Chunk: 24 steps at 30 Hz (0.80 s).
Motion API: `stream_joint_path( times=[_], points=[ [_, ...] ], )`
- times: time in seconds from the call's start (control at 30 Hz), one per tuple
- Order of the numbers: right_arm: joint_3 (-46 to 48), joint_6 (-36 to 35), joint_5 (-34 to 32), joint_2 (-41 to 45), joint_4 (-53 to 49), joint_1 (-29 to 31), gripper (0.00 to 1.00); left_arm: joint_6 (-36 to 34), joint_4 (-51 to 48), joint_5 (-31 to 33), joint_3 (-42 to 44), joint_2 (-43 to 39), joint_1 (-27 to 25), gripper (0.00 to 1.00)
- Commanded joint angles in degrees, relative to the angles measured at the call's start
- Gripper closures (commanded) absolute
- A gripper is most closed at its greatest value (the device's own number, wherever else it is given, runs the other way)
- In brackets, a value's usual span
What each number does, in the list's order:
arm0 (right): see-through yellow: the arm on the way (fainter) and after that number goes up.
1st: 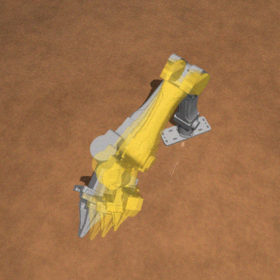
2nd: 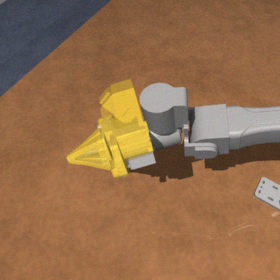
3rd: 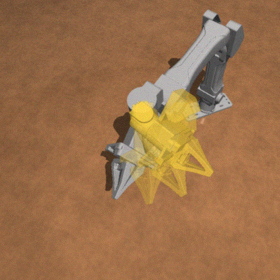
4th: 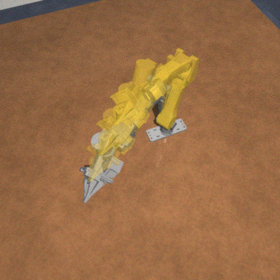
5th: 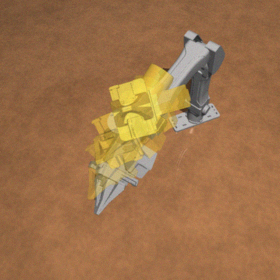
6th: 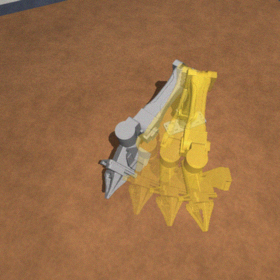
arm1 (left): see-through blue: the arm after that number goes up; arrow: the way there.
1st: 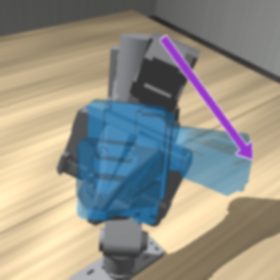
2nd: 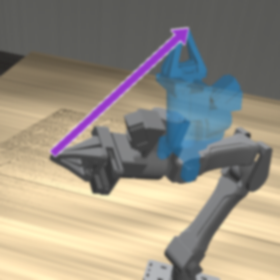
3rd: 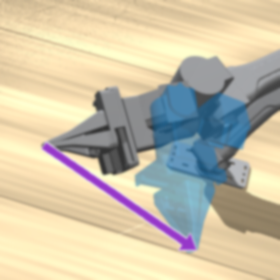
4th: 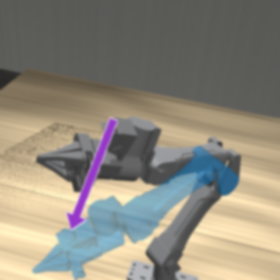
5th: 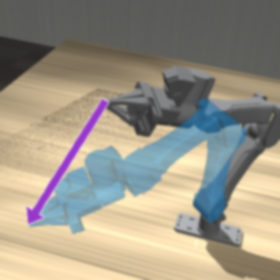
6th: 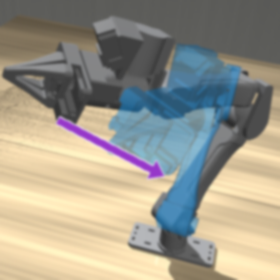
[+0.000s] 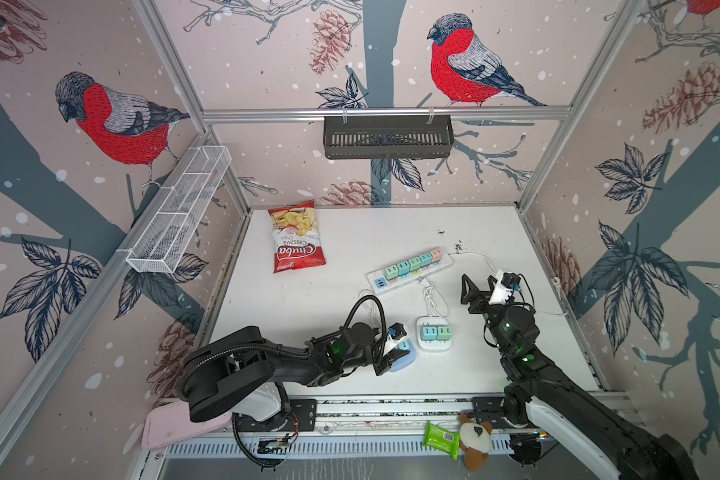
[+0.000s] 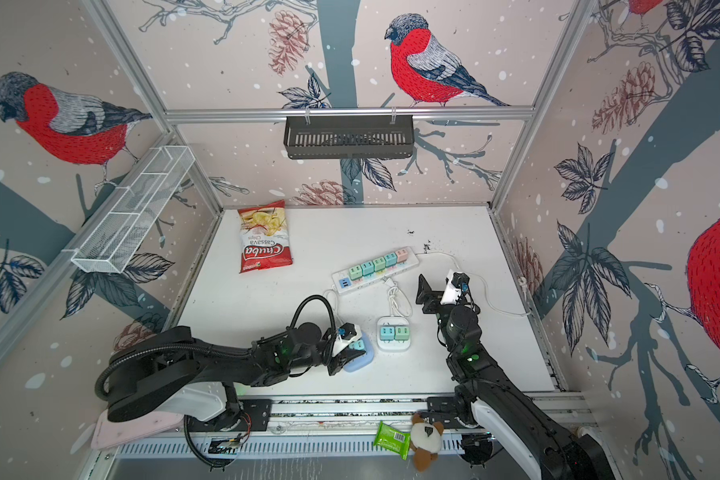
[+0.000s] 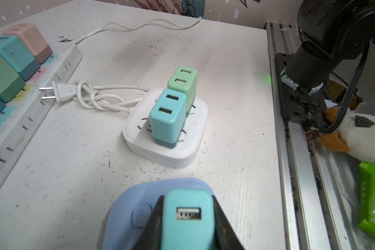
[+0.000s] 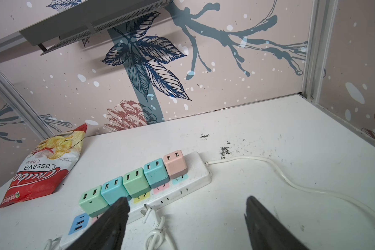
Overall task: Insert the plug
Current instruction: 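Press the teal adapter down into the blue socket with the left gripper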
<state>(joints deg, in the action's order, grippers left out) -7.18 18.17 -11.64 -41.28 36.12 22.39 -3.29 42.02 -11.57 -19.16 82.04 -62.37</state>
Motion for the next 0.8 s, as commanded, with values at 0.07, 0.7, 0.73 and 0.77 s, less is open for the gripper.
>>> stream_joint_path(
  times=[0.07, 0.7, 0.73, 0.77],
  points=[
    [-0.3, 0.7, 0.7, 0.1, 1.7, -0.3, 0.15, -0.1, -4.5, 1.2, 0.3, -1.3, -0.6, 1.00],
    [0.0, 1.0, 2.0, 0.7, 1.7, -1.5, 0.15, 1.9, -0.9, 2.9, -4.5, 4.8, -1.2, 1.00],
    [-0.1, 1.1, 2.0, 0.6, 1.6, -1.5, 0.15, 1.9, -1.2, 2.9, -4.8, 5.3, -1.2, 1.00],
    [0.0, 1.1, 2.1, 0.7, 1.6, -1.5, 0.15, 2.0, -1.6, 2.9, -5.0, 5.6, -1.2, 1.00]
  ],
)
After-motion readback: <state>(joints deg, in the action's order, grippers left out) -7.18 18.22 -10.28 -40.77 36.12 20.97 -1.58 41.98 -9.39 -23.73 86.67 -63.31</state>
